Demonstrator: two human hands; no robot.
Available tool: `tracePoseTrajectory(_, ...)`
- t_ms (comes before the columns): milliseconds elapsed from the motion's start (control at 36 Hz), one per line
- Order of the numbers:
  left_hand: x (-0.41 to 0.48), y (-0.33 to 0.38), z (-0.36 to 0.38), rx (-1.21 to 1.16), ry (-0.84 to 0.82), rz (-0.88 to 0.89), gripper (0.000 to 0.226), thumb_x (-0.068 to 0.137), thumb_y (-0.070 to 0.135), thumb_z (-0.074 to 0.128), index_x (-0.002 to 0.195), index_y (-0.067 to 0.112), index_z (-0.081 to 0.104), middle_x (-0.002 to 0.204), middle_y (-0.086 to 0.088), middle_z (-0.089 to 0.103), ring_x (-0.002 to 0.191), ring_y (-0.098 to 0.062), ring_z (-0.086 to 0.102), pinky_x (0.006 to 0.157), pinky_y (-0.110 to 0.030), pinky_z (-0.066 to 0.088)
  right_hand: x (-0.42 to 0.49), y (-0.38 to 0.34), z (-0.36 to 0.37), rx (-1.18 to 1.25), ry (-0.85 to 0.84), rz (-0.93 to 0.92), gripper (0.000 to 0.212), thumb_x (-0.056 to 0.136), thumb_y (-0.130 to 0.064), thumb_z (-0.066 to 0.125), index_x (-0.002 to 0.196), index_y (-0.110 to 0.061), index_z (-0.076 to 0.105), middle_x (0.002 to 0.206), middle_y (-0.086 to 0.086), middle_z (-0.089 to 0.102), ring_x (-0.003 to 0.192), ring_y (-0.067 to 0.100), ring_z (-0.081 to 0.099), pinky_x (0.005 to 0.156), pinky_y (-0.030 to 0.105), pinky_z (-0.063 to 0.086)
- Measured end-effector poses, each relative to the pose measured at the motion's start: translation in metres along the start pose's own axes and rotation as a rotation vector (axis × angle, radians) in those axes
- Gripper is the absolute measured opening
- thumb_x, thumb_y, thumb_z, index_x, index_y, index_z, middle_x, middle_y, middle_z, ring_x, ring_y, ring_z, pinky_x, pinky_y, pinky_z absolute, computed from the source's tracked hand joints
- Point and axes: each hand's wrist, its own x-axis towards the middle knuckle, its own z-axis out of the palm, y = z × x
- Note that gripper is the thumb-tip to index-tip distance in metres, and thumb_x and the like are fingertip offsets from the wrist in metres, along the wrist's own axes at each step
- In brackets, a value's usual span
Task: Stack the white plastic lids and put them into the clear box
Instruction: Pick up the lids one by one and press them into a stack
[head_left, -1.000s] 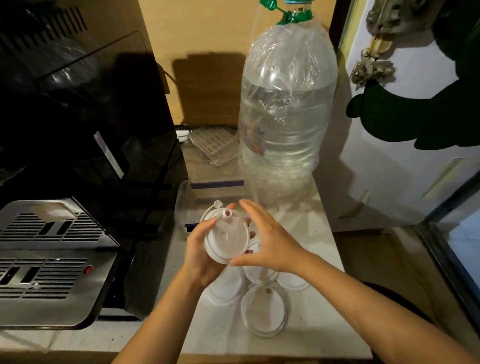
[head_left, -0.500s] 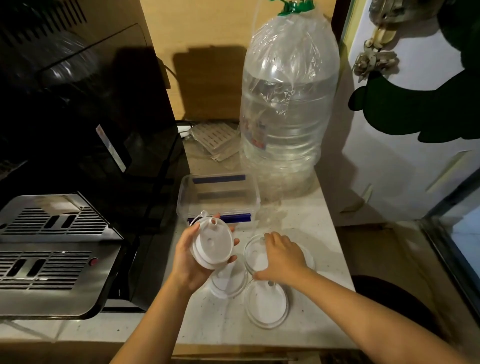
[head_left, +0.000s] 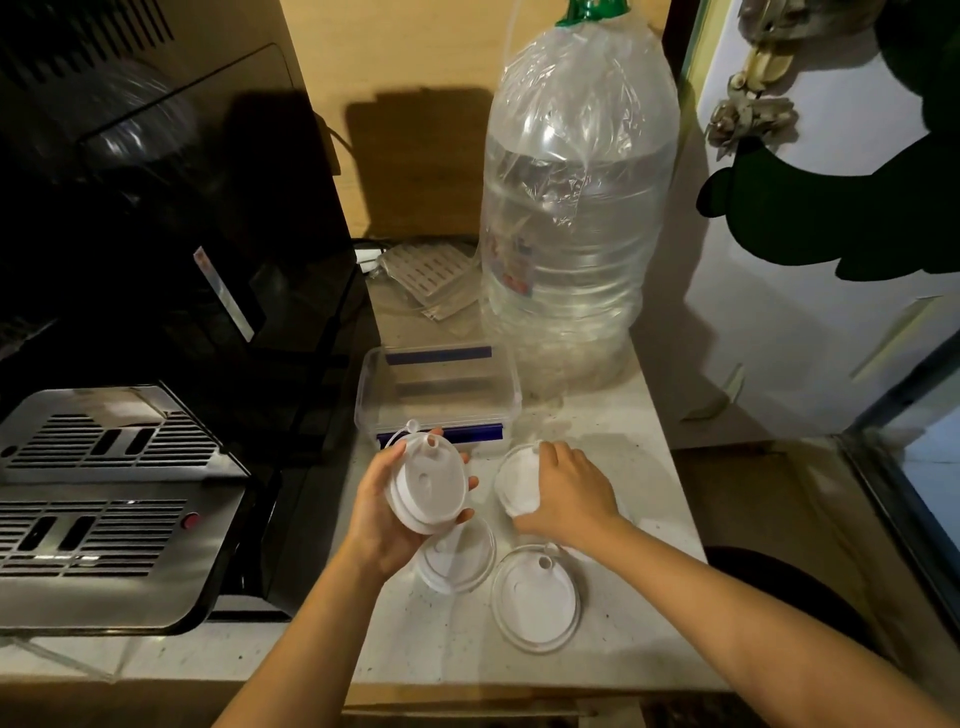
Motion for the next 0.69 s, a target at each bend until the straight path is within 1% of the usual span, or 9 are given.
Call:
tracePoseTrajectory(56, 0.001, 0.001, 0.004, 0.004, -0.012, -0.004, 0.079, 0.028, 0.050, 0.086, 0.098, 0.020, 0.065, 0.091, -0.014, 0.071, 0.084, -0.034, 0.067, 0.066, -0.047, 0.057, -0.002, 0.000, -0.018, 0.051, 0.029, -0.005, 0.090, 0.064, -0.046, 0.072, 0.132, -0.010, 0.027, 0.134, 0.009, 0.040, 0.117, 0.026, 0.042, 0.089, 0.031, 0.038)
tracePoseTrajectory(139, 0.002, 0.004, 0.012, 0.014, -0.028, -0.006, 0.083, 0.029, 0.051, 0.085, 0.102, 0.020, 0.063, 0.103, -0.017, 0.064, 0.091, -0.037, 0.063, 0.066, -0.048, 0.058, -0.007, -0.002, -0.048, 0.186, 0.100, -0.078, 0.096, 0.062, -0.044, 0.074, 0.137, -0.018, 0.020, 0.139, 0.004, 0.035, 0.122, 0.023, 0.038, 0.090, 0.030, 0.036)
tracePoseTrajectory(194, 0.003, 0.006, 0.018, 0.021, -0.045, -0.006, 0.086, 0.030, 0.053, 0.084, 0.105, 0.019, 0.061, 0.107, -0.018, 0.062, 0.093, -0.037, 0.063, 0.064, -0.048, 0.058, -0.012, -0.006, -0.067, 0.320, 0.140, -0.151, 0.097, 0.060, -0.042, 0.077, 0.137, -0.024, 0.021, 0.138, -0.001, 0.035, 0.121, 0.019, 0.038, 0.089, 0.028, 0.034)
tracePoseTrajectory(250, 0.003, 0.007, 0.024, 0.030, -0.085, 0.006, 0.076, 0.034, 0.055, 0.082, 0.099, 0.020, 0.066, 0.100, -0.014, 0.069, 0.087, -0.032, 0.068, 0.064, -0.046, 0.058, -0.017, -0.011, -0.080, 0.451, 0.156, -0.218, 0.096, 0.059, -0.039, 0.080, 0.135, -0.027, 0.023, 0.135, -0.007, 0.035, 0.117, 0.009, 0.037, 0.089, 0.025, 0.034)
tracePoseTrajectory(333, 0.002, 0.010, 0.033, 0.061, -0.167, 0.040, 0.061, 0.044, 0.059, 0.077, 0.093, 0.024, 0.071, 0.093, -0.007, 0.074, 0.084, -0.023, 0.069, 0.068, -0.041, 0.058, -0.025, -0.020, -0.089, 0.559, 0.146, -0.323, 0.094, 0.060, -0.037, 0.082, 0.134, -0.031, 0.024, 0.125, -0.018, 0.032, 0.107, -0.008, 0.030, 0.085, 0.013, 0.031)
tracePoseTrajectory(417, 0.000, 0.012, 0.042, 0.070, -0.234, 0.061, 0.063, 0.050, 0.060, 0.075, 0.100, 0.022, 0.070, 0.098, -0.007, 0.073, 0.088, -0.021, 0.068, 0.073, -0.036, 0.057, -0.029, -0.028, -0.087, 0.556, 0.102, -0.385, 0.096, 0.061, -0.037, 0.082, 0.135, -0.030, 0.022, 0.129, -0.018, 0.030, 0.111, -0.009, 0.028, 0.084, 0.003, 0.029)
tracePoseTrajectory(500, -0.001, 0.013, 0.048, 0.017, -0.255, 0.051, 0.066, 0.044, 0.056, 0.081, 0.098, 0.018, 0.072, 0.096, -0.009, 0.074, 0.087, -0.022, 0.069, 0.071, -0.035, 0.058, -0.029, -0.034, -0.084, 0.536, 0.079, -0.424, 0.096, 0.061, -0.036, 0.082, 0.136, -0.027, 0.022, 0.128, -0.019, 0.028, 0.110, -0.013, 0.026, 0.085, -0.006, 0.024)
tracePoseTrajectory(639, -0.003, 0.016, 0.052, -0.006, -0.270, 0.055, 0.070, 0.037, 0.056, 0.084, 0.093, 0.017, 0.073, 0.092, -0.010, 0.074, 0.084, -0.022, 0.069, 0.072, -0.034, 0.059, -0.028, -0.041, -0.079, 0.532, 0.053, -0.452, 0.095, 0.062, -0.037, 0.081, 0.136, -0.030, 0.021, 0.128, -0.023, 0.026, 0.112, -0.009, 0.027, 0.088, 0.004, 0.026)
tracePoseTrajectory(694, -0.004, 0.017, 0.053, 0.000, -0.283, 0.059, 0.068, 0.038, 0.056, 0.083, 0.092, 0.017, 0.073, 0.090, -0.009, 0.073, 0.083, -0.022, 0.069, 0.071, -0.034, 0.058, -0.027, -0.042, -0.078, 0.524, 0.053, -0.468, 0.095, 0.062, -0.036, 0.081, 0.136, -0.031, 0.021, 0.126, -0.025, 0.025, 0.111, -0.009, 0.027, 0.088, 0.004, 0.027)
